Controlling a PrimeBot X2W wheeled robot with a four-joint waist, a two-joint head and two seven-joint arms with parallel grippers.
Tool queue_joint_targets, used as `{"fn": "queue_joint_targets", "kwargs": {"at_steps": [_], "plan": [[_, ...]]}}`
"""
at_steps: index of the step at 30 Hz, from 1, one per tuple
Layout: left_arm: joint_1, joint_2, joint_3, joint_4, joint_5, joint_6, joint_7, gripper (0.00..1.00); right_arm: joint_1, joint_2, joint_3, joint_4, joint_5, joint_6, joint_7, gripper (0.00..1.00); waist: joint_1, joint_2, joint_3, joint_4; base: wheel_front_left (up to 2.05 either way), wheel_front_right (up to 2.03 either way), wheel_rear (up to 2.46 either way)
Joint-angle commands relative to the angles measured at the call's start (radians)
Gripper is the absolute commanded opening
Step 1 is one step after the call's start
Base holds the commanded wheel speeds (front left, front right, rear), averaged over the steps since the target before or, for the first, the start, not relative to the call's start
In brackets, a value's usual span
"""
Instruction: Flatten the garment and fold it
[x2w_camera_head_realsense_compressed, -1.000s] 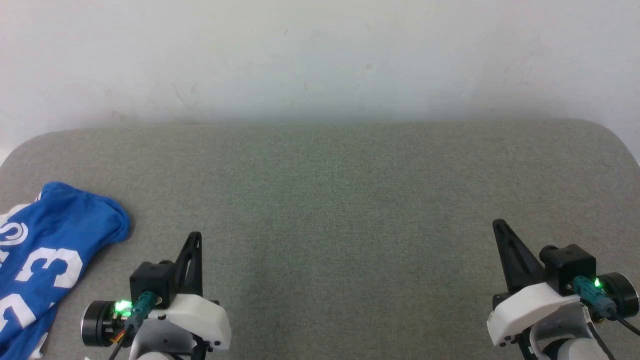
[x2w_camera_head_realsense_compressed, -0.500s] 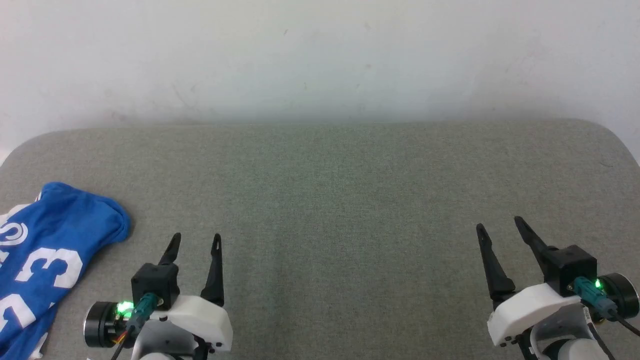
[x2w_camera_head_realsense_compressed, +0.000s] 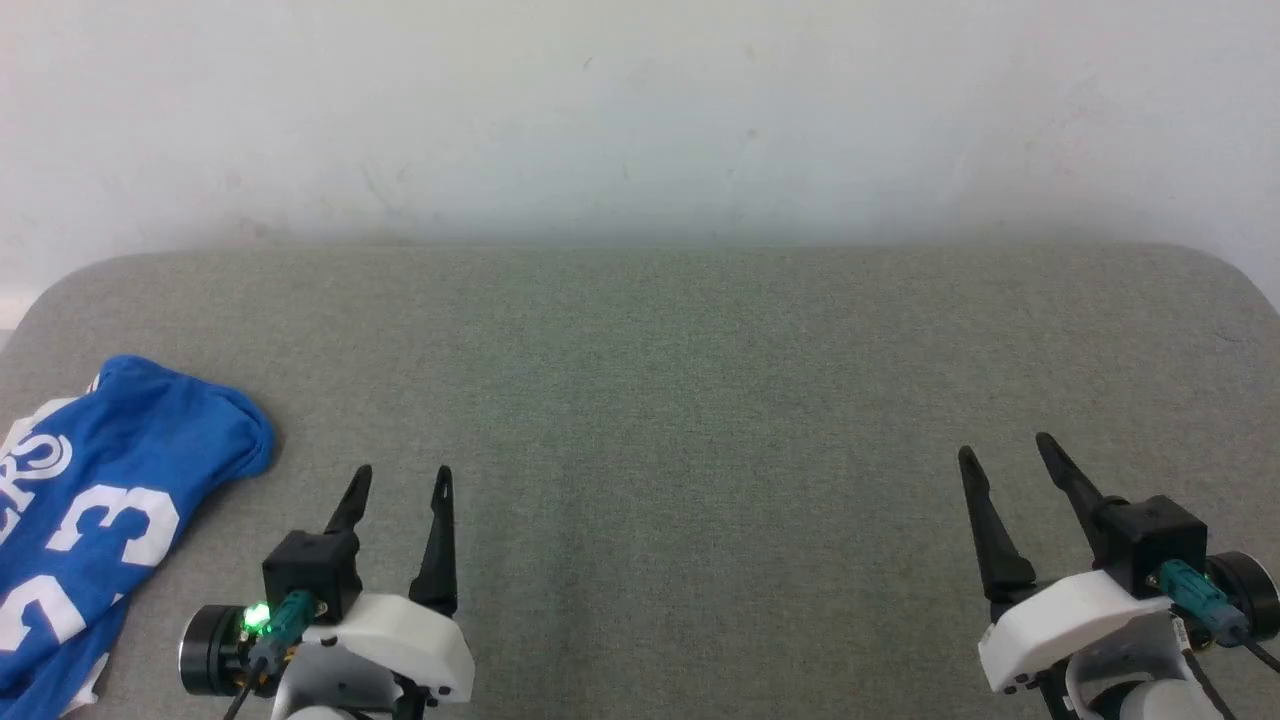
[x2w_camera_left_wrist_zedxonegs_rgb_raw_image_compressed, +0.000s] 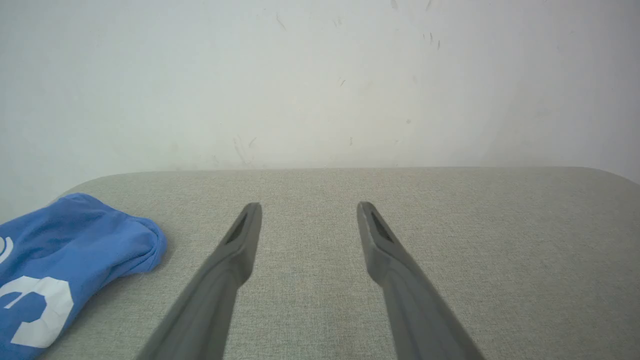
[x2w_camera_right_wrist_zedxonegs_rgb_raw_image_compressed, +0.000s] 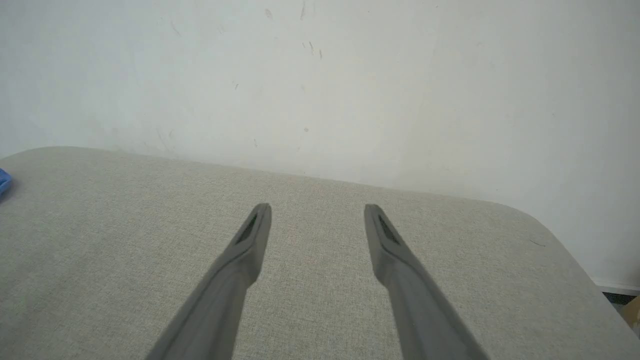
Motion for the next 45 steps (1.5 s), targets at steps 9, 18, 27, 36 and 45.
{"fn": "queue_joint_targets", "kwargs": {"at_steps": [9,18,27,36,45], "plan": [[-0.022,-0.001,-0.010,0.011,-0.035,-0.002,-0.026,1.00,0.007,0.001,-0.007,0.002,0.017,0.000,-0.026,1.00,0.0000,0.0000,0.001,0.046,0.00,0.00,0.00],[-0.029,-0.002,-0.008,0.021,-0.060,0.001,-0.044,1.00,0.011,0.002,-0.005,-0.002,0.019,0.000,-0.039,1.00,0.0000,0.0000,0.005,0.123,0.00,0.00,0.00],[-0.038,-0.002,-0.007,0.021,-0.092,0.005,-0.063,1.00,0.014,0.002,-0.007,-0.014,0.021,0.000,-0.050,1.00,0.0000,0.0000,0.016,0.220,0.00,0.00,0.00],[-0.043,-0.003,-0.019,0.025,-0.123,0.009,-0.082,1.00,0.014,0.002,-0.003,-0.032,0.019,0.000,-0.058,1.00,0.0000,0.0000,0.026,0.300,-0.13,-0.13,-0.13],[-0.043,-0.003,-0.041,0.015,-0.169,0.040,-0.101,1.00,0.023,0.002,-0.002,-0.058,0.019,0.000,-0.061,1.00,0.0000,0.0000,0.040,0.345,-0.21,-0.21,-0.21]]}}
